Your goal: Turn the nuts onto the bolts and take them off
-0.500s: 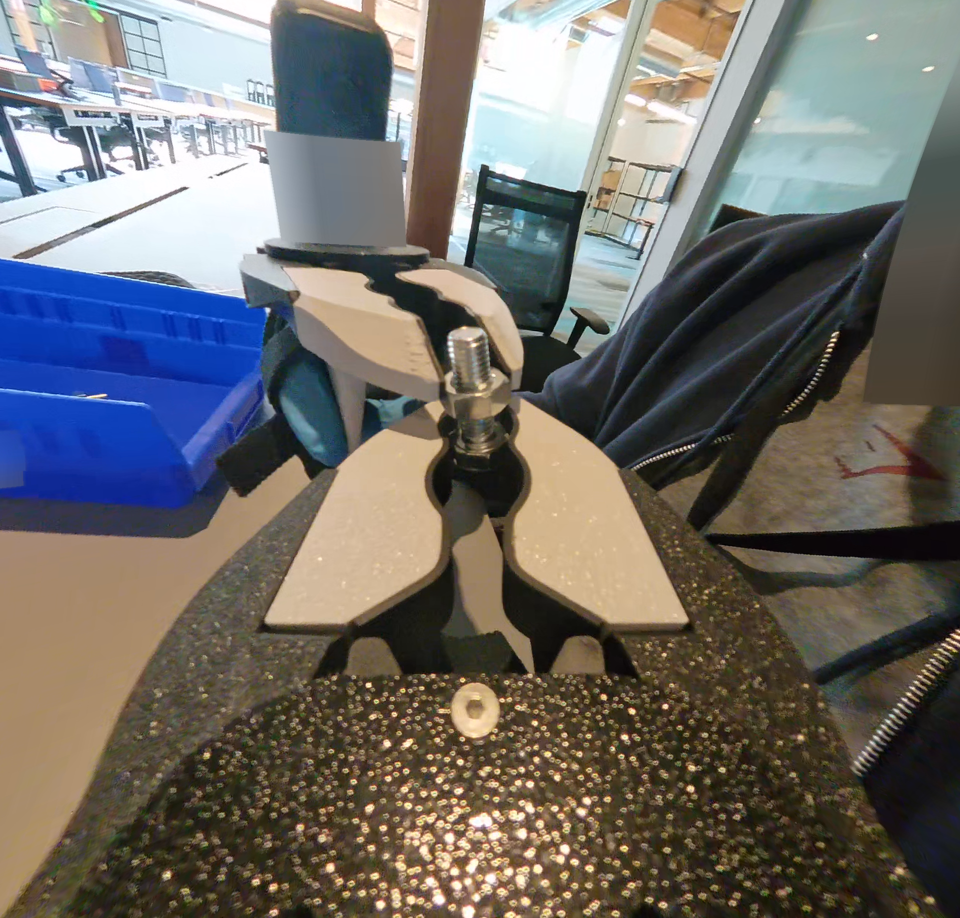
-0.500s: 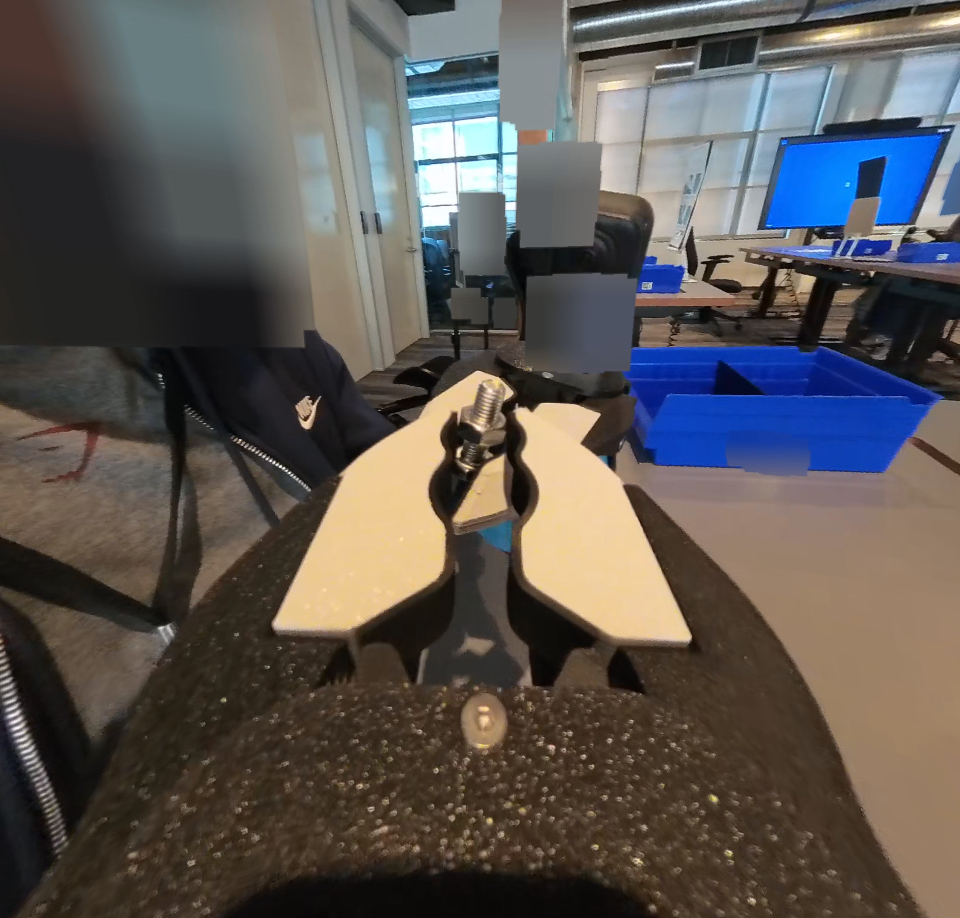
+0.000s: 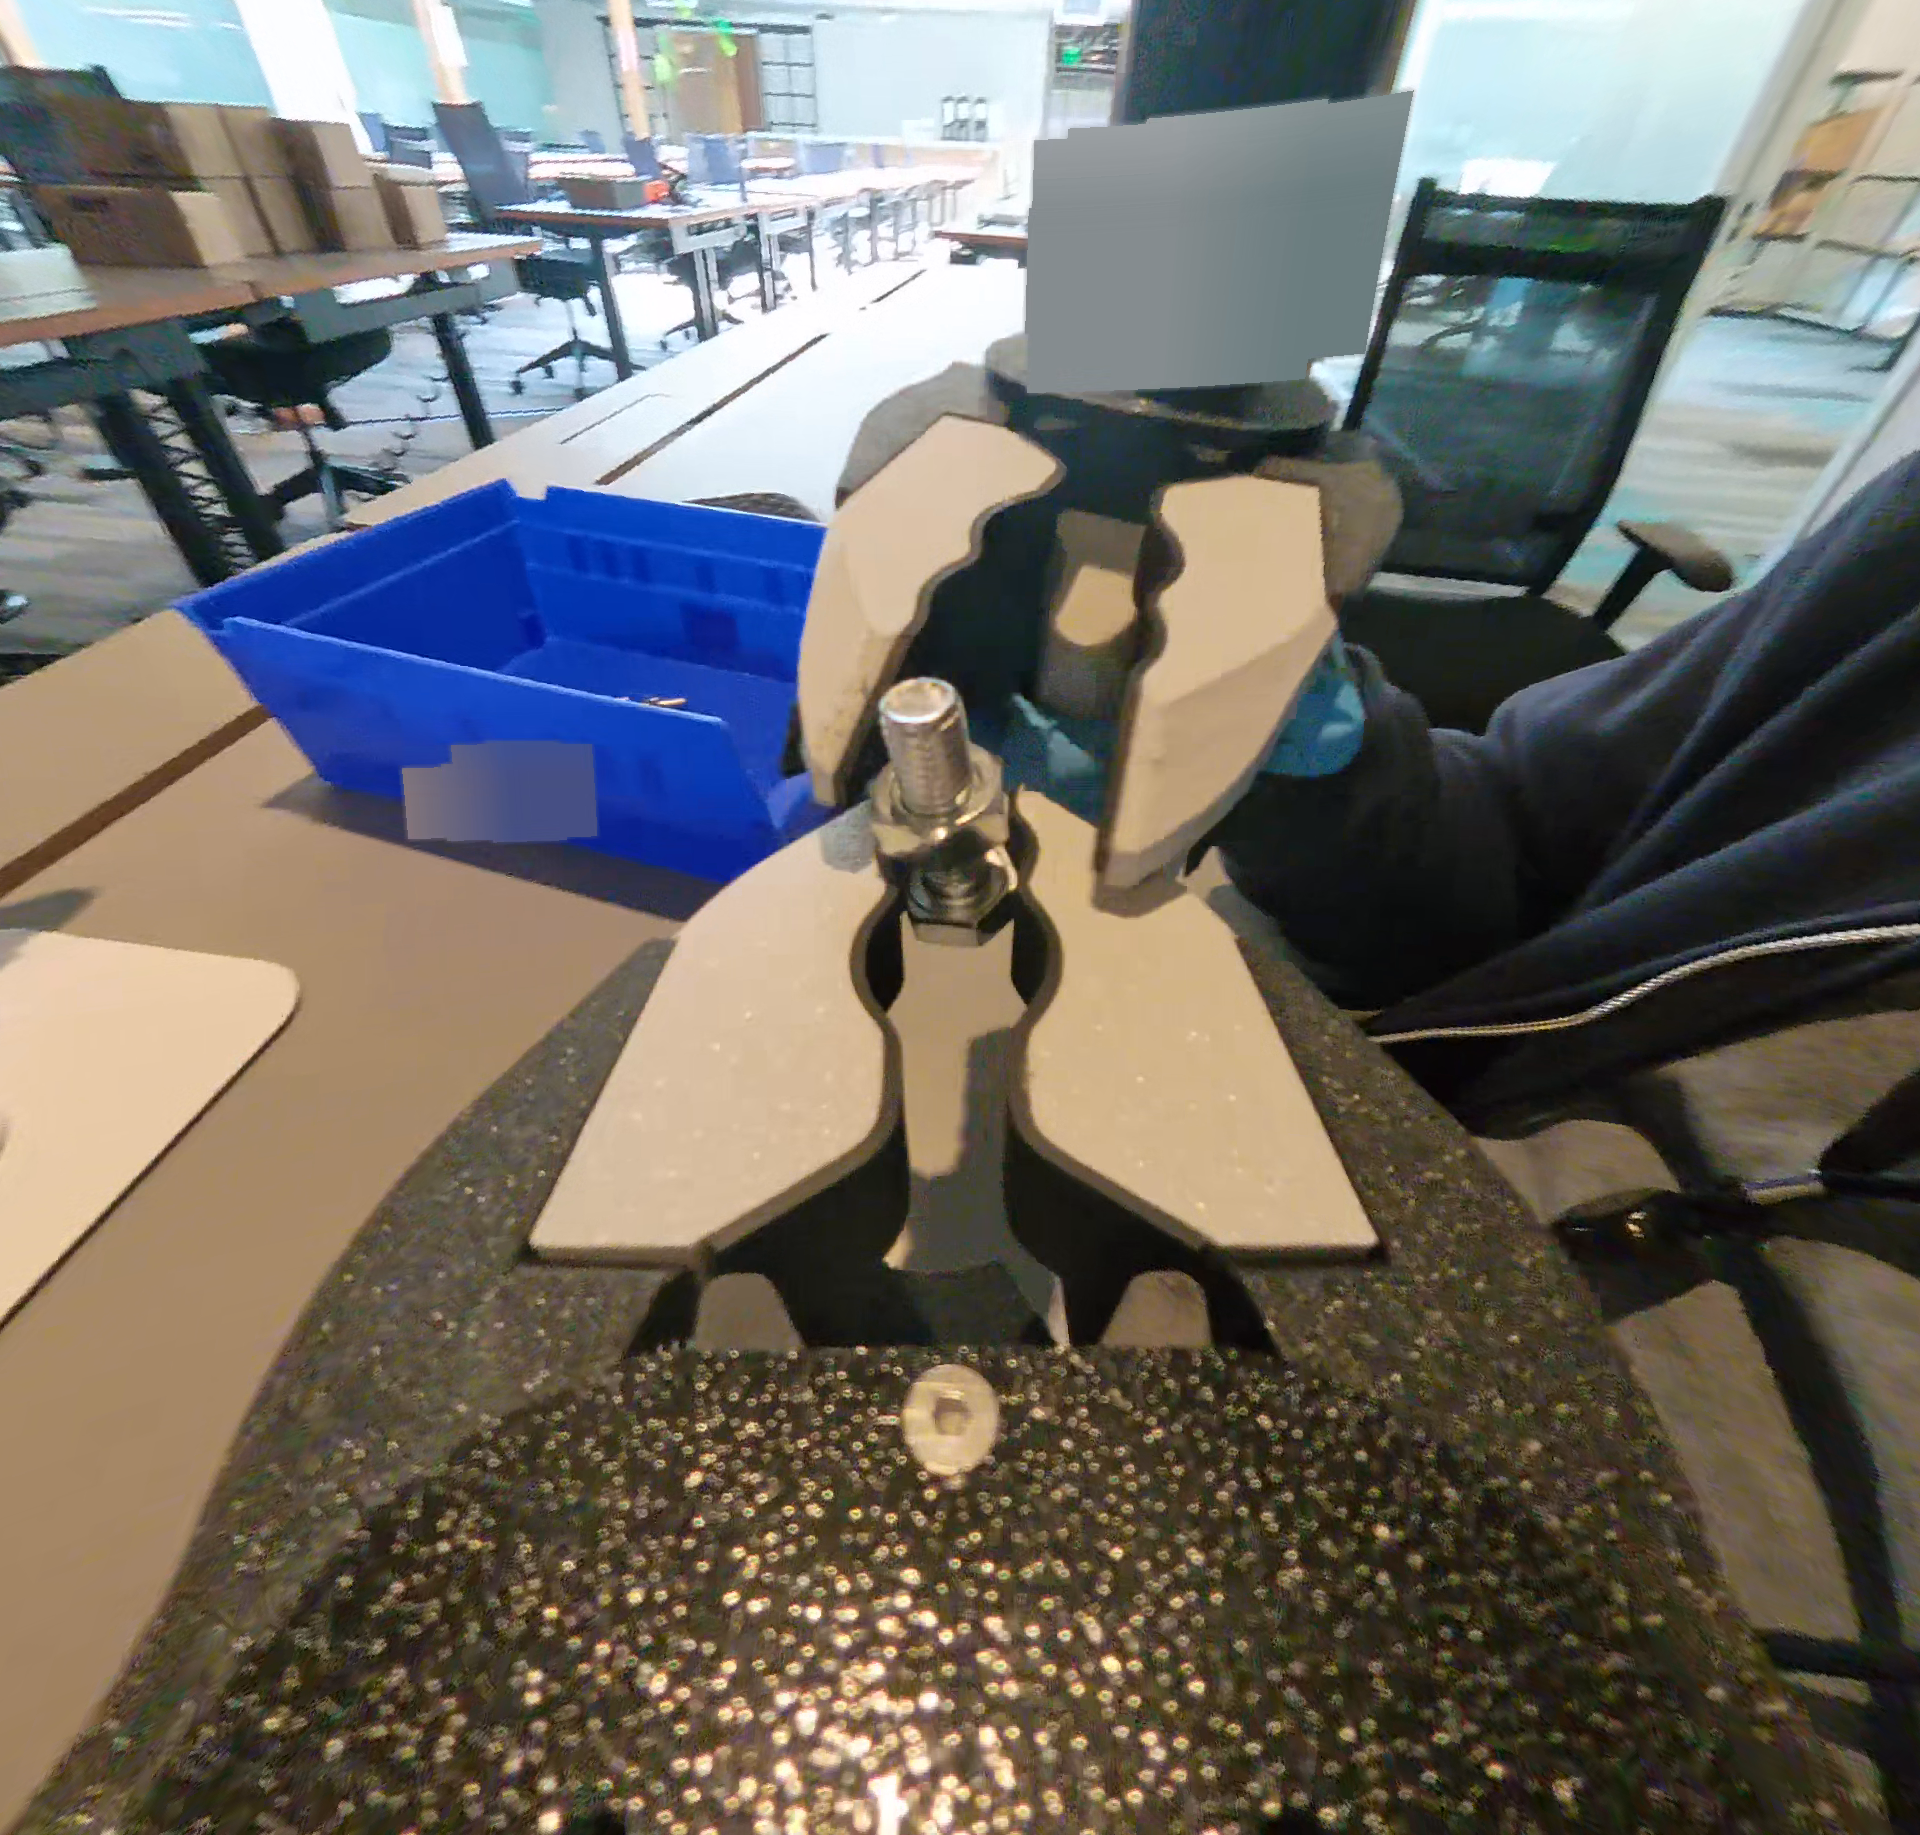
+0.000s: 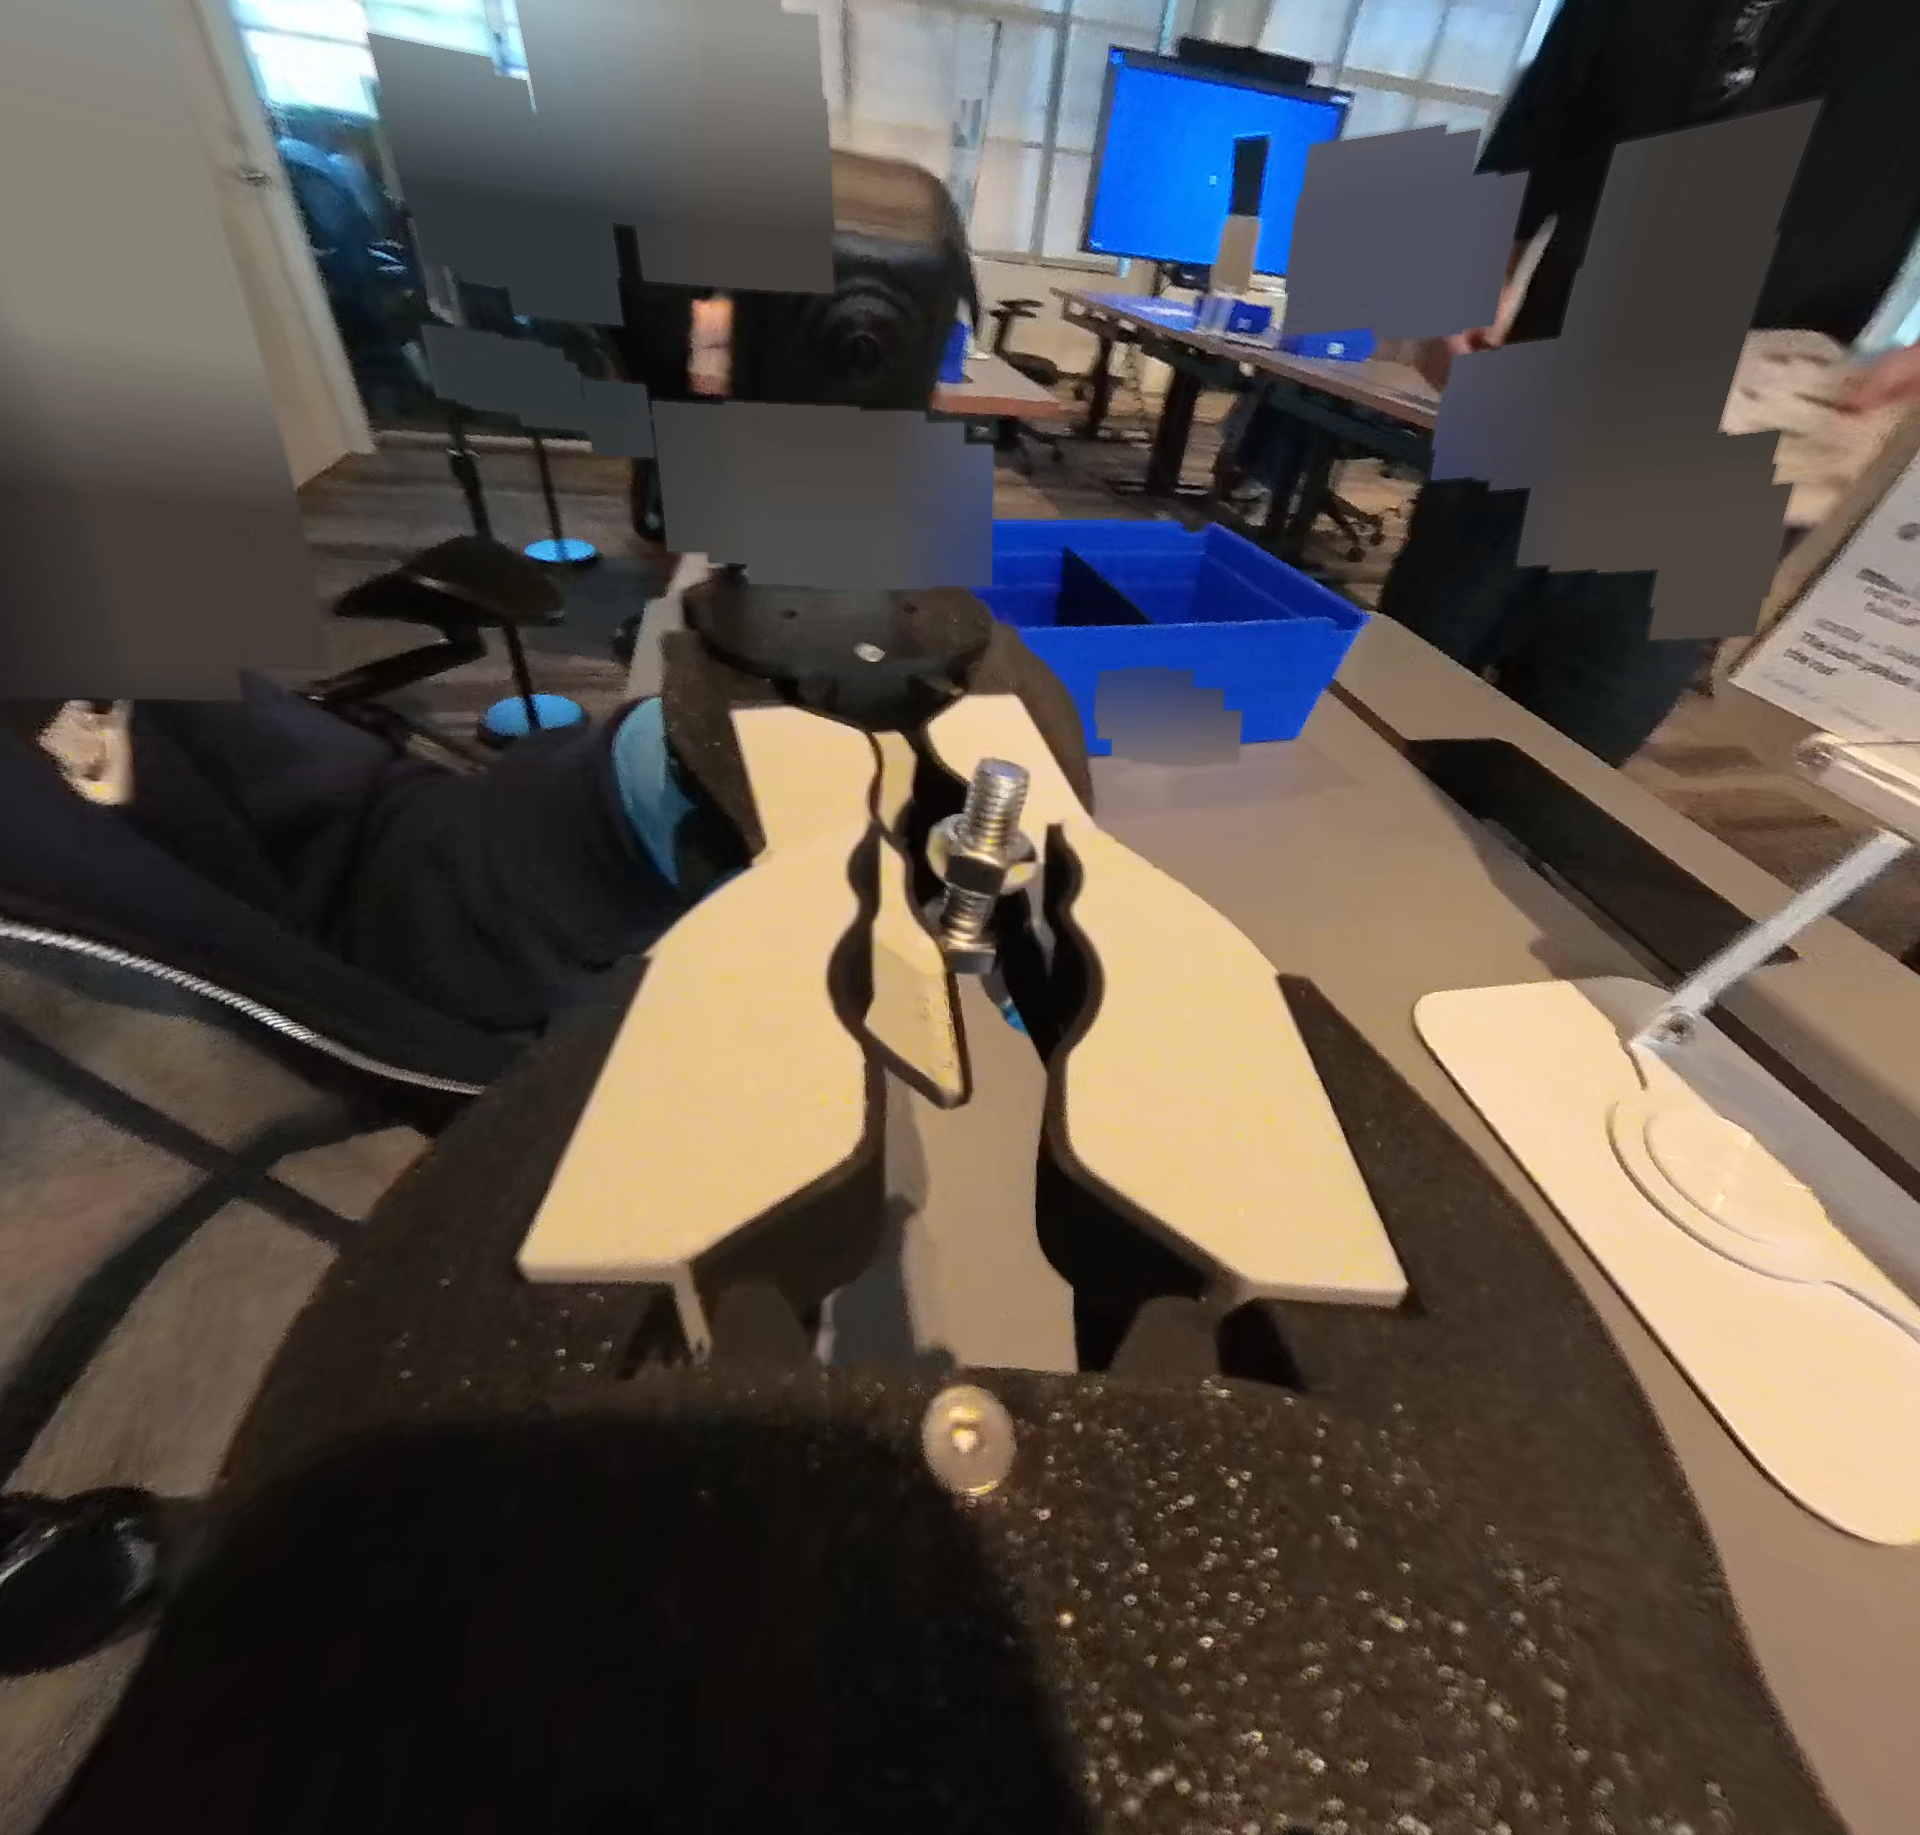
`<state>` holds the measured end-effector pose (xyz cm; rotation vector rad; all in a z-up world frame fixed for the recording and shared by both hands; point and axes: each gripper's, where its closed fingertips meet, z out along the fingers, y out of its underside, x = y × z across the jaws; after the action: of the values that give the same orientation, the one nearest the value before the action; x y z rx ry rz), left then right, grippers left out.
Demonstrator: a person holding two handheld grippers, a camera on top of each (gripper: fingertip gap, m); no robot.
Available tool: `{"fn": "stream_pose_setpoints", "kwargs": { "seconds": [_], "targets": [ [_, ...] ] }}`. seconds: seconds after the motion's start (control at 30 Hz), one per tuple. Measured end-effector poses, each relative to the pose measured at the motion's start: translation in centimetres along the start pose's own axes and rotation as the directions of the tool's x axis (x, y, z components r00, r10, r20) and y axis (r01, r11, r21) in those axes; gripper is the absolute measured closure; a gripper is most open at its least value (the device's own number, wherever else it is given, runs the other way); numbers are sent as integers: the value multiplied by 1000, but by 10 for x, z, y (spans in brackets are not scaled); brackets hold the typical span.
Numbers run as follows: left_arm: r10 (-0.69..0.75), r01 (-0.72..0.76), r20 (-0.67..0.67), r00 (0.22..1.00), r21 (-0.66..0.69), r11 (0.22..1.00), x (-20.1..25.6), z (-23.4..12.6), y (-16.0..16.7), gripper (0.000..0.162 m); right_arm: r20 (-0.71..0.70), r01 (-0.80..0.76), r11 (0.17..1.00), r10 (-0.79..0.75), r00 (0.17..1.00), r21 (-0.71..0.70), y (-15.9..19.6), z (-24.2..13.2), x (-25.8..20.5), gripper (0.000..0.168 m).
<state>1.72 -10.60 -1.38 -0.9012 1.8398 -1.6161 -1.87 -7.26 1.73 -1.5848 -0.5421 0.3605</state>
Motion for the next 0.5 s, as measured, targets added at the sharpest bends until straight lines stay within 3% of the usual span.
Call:
{"fn": "stream_pose_setpoints", "kwargs": {
  "seconds": [0.13,0.27,0.5],
  "targets": [
    [-48,50,-91,995,21,999,10,-1,-3,147,119,-72,994,62,991,81,-8,-9,-5,138],
    [-54,54,-148,988,-7,999,18,1,1,147,163,-94,994,82,983,62,-2,-9,-5,138],
    [-79,73,-375,924,-31,997,54,-2,4,146,441,-152,987,116,890,46,4,-14,-39,140]
  ]
}}
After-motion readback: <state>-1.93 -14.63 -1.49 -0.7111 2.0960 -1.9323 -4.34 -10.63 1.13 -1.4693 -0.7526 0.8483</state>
